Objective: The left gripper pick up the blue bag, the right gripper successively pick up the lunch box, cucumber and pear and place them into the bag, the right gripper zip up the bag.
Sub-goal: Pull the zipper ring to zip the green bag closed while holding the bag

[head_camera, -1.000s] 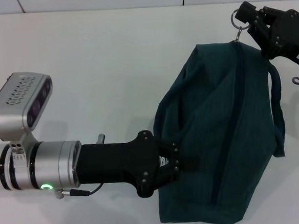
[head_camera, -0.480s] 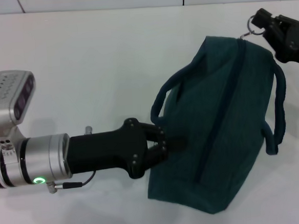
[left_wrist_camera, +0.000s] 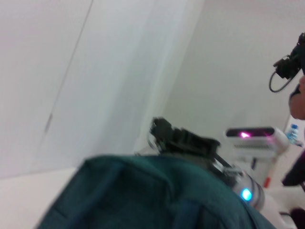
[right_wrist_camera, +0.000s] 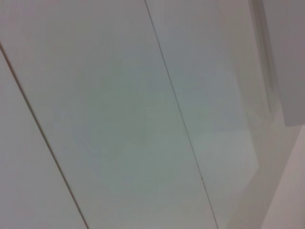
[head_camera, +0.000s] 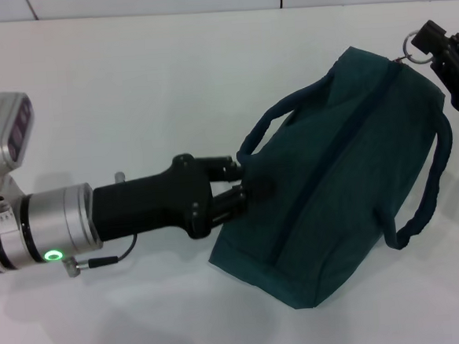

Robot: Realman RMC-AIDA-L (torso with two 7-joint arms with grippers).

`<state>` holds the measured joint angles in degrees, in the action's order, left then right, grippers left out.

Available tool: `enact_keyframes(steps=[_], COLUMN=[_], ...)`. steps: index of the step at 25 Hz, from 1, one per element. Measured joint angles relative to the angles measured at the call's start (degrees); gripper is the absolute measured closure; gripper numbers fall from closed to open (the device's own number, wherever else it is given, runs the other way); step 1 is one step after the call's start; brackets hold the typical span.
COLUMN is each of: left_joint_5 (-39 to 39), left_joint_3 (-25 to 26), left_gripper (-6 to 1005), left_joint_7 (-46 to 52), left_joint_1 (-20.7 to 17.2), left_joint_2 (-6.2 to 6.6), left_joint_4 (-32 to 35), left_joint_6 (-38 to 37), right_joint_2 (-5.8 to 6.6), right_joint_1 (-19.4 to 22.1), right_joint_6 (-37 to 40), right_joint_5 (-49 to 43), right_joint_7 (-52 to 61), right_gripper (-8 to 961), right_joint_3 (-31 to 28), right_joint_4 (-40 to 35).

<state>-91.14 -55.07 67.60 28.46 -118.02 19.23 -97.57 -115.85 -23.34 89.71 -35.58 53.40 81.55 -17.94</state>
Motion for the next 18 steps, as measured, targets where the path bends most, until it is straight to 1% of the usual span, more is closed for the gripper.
enact_keyframes(steps=[6, 9, 11, 12, 15, 18], left_joint_5=[0.1, 0.07, -0.32, -0.4, -2.27, -6.7], left_joint_3=[7.7, 9.45, 9.25, 8.98, 6.24, 3.91], left_gripper=[659, 595, 552, 513, 395, 283], left_joint_7=[0.66, 4.4, 8.99, 11.05, 22.38, 35.96], left_joint_1=[-0.3, -0.38, -0.23, -0.02, 1.0, 3.2], left_joint_2=[-0.72, -0.96, -0.99, -0.98, -1.01, -1.1], left_joint_4=[1.04, 3.67, 8.13, 10.37, 21.36, 33.38], left_joint_6=[0.04, 0.1, -0.12, -0.31, -0.4, 0.53], right_joint_2=[0.02, 0.08, 0.21, 0.25, 0.29, 0.29], right_joint_1=[-0.21, -0.5, -0.77, -0.9, -1.51, -1.78], right_joint_6=[-0.11, -0.42, -0.53, -0.61, -1.16, -1.85], right_joint_5=[0.0, -0.14, -0.28, -0.33, -0.42, -0.38], right_joint_7=[-0.29, -0.32, -0.32, -0.32, -0.32, -0.32], right_gripper=[935, 935, 935, 935, 935, 935], right_joint_3=[0.07, 0.07, 0.06, 0.06, 0.1, 0.0], right_joint_4=[0.13, 0.13, 0.13, 0.13, 0.13, 0.11])
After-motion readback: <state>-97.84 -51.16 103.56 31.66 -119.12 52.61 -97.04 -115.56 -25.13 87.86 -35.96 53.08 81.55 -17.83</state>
